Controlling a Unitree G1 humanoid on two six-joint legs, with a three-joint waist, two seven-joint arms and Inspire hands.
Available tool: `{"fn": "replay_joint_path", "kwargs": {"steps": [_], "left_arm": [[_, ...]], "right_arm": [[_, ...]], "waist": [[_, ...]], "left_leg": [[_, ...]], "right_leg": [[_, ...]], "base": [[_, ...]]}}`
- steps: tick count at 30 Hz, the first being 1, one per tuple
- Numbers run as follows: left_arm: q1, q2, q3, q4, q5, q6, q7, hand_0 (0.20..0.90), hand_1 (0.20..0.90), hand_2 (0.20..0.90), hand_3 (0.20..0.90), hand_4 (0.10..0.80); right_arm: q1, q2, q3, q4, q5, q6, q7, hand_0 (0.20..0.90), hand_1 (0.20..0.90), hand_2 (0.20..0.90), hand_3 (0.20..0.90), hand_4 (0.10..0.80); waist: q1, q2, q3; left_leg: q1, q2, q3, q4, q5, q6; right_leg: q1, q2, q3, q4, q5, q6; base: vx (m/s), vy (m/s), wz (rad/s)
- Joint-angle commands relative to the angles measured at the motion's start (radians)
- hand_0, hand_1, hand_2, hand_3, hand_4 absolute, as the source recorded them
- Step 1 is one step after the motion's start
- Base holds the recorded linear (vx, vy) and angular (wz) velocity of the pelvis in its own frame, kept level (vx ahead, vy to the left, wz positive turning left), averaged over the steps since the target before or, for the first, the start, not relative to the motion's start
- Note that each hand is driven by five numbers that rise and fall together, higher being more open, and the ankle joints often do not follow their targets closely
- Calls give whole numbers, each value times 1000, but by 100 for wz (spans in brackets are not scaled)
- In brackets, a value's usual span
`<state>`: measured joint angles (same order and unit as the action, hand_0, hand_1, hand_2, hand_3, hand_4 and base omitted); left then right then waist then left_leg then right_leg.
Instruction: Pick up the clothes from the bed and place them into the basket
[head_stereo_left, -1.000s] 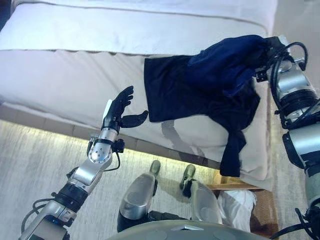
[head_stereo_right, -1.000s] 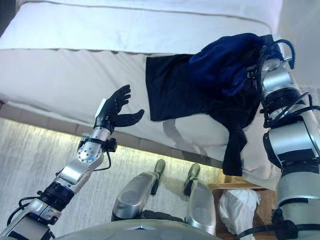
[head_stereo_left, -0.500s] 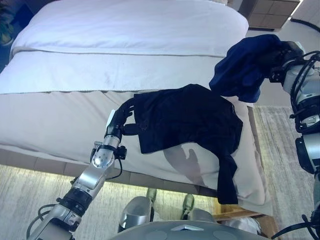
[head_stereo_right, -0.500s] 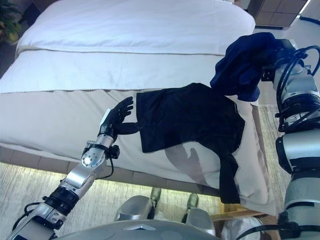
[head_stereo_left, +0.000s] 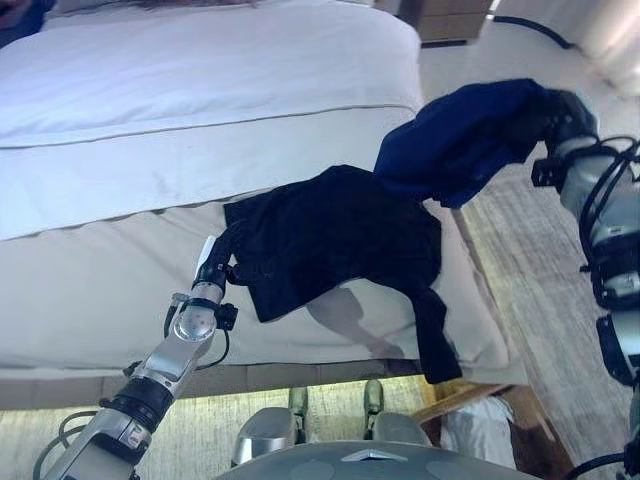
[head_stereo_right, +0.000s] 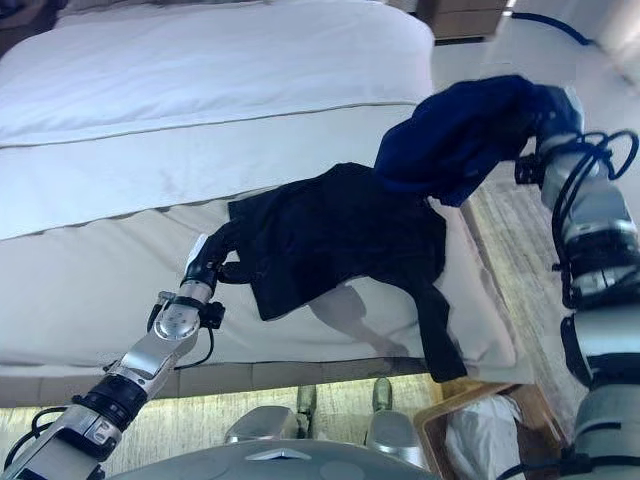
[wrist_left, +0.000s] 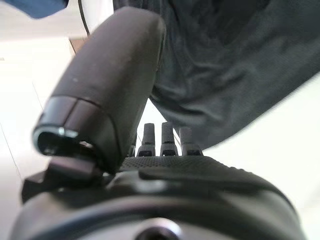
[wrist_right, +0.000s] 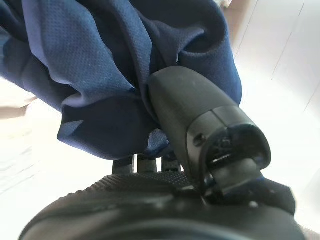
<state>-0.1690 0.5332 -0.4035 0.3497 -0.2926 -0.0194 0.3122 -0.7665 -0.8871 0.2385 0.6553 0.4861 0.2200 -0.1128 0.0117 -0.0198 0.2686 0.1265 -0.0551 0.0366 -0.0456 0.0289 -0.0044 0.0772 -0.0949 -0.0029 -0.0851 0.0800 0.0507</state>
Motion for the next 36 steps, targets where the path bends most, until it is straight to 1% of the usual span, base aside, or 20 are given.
{"fn": "replay_joint_path", "kwargs": {"steps": [1,2,3,6,7,8,9,11,12,13,15,17,18,19,20,21,24,28,33,36], "left_arm": [[-28,-16,48,25,19,-42,77,900,900,900,900,800],[-30,-24,52,31,18,-42,79,900,900,900,900,800],[-35,-32,54,38,23,-46,82,900,900,900,900,800],[-64,-42,48,60,35,-64,68,900,900,900,900,800],[-81,-44,48,67,36,-69,64,900,900,900,900,800],[-82,-44,51,65,33,-68,60,900,900,900,900,800],[-82,-45,51,63,32,-71,47,900,900,900,900,800],[-73,-37,64,44,42,-58,70,900,900,900,900,800],[-72,-34,67,41,42,-56,71,900,900,900,900,800],[-69,-26,77,37,36,-45,86,900,900,900,900,800],[-68,-9,92,35,22,-40,102,900,900,900,900,800],[-61,5,107,31,1,-38,104,900,900,900,900,800],[-56,8,116,25,-8,-34,102,900,900,900,900,800],[-50,7,121,26,-14,-35,107,900,900,900,900,800],[-46,1,124,32,-15,-36,112,900,900,900,900,800],[-47,-6,125,38,-17,-34,116,900,900,900,900,800],[-72,-43,114,78,-37,-27,120,900,900,900,900,800],[-53,-73,111,68,-21,-26,120,900,900,900,900,800],[-38,-68,111,49,-14,-10,104,900,900,900,900,800],[-33,-62,109,57,-16,-13,88,900,900,900,900,800]], "right_arm": [[54,-32,-63,-122,-49,-137,-64,300,300,300,200,100],[76,-23,-70,-140,-57,-143,-82,300,300,300,200,100],[99,-16,-79,-159,-58,-149,-98,300,300,300,200,100],[173,-4,-131,-214,-71,-145,-138,300,300,300,200,100],[222,5,-152,-229,-84,-156,-159,300,300,300,200,100],[272,8,-179,-249,-92,-152,-165,300,300,300,200,100],[294,9,-192,-258,-99,-134,-178,300,300,300,200,100],[354,0,-234,-263,-98,-151,-141,300,300,300,200,100],[358,0,-239,-261,-95,-148,-139,300,300,300,200,100],[348,-4,-241,-245,-81,-146,-120,300,300,300,200,100],[311,-1,-221,-179,-59,-134,-108,300,300,300,200,100],[309,8,-194,-123,-46,-151,-102,300,300,300,200,100],[323,16,-189,-112,-48,-156,-104,300,300,300,200,100],[337,27,-183,-92,-53,-173,-99,300,300,300,200,100],[339,39,-172,-76,-54,-185,-100,300,300,300,200,100],[330,50,-162,-63,-61,-189,-99,300,300,300,200,100],[281,68,-134,-17,-75,-161,-98,300,300,300,200,100],[303,81,-147,-8,-84,-126,-115,300,300,300,200,100],[326,107,-147,5,-109,-117,-106,300,300,300,200,100],[325,115,-134,26,-133,-118,-69,300,300,300,200,100]], "waist": [[-33,-26,-137],[-36,-23,-135],[-43,-21,-130],[-63,-17,-116],[-85,-16,-103],[-99,-18,-96],[-102,-18,-93],[-113,-23,-72],[-112,-23,-69],[-102,-21,-62],[-83,-11,-61],[-62,2,-71],[-51,3,-81],[-37,-4,-95],[-26,-9,-103],[-21,-11,-107],[-28,-14,-116],[-41,-11,-121],[-40,-4,-121],[-37,0,-120]], "left_leg": [[-45,-1,-138,86,-87,26],[-41,-6,-154,82,-94,32],[-40,-10,-157,73,-92,37],[-54,-15,-147,53,-79,44],[-55,-20,-134,40,-81,54],[-53,-24,-121,29,-80,59],[-52,-26,-115,24,-80,61],[-42,-30,-91,11,-81,56],[-39,-30,-86,8,-82,55],[-32,-26,-66,-3,-77,54],[-36,-15,-33,-11,-65,56],[-52,4,-7,-9,-46,55],[-62,10,1,-5,-41,55],[-72,11,12,2,-40,51],[-77,15,22,3,-41,43],[-76,20,32,-1,-42,38],[-64,30,45,-28,-44,29],[-50,35,53,-42,-44,19],[-45,34,44,-42,-44,15],[-42,31,32,-42,-41,15]], "right_leg": [[-58,35,124,93,14,19],[-56,40,139,90,12,20],[-63,43,149,93,15,23],[-100,45,158,111,27,35],[-137,39,169,126,42,49],[-158,28,171,128,74,66],[-165,24,172,125,88,73],[-217,0,133,128,161,92],[-223,-4,124,130,172,94],[-230,-11,81,150,175,95],[-237,-10,36,227,160,90],[-208,-5,7,276,108,74],[-179,-5,-9,249,65,64],[-131,-9,-34,176,39,60],[-110,-14,-53,131,38,60],[-99,-16,-59,104,38,62],[-85,0,-35,45,33,58],[-64,16,-21,16,30,47],[-52,22,-24,5,31,42],[-48,25,-26,7,29,40]], "base": [[-92,122,-76],[-127,131,-88],[-115,107,-91],[-216,148,-70],[-179,190,-36],[-183,212,-38],[-141,135,-38],[-126,84,-44],[-141,62,-52],[-180,55,-78],[-253,37,-124],[-180,-20,-73],[-110,-75,-71],[-94,-104,-85],[-77,-106,-85],[-54,-102,-70],[-39,-120,-43],[6,-81,-11],[13,-96,-3],[20,-108,3]]}}
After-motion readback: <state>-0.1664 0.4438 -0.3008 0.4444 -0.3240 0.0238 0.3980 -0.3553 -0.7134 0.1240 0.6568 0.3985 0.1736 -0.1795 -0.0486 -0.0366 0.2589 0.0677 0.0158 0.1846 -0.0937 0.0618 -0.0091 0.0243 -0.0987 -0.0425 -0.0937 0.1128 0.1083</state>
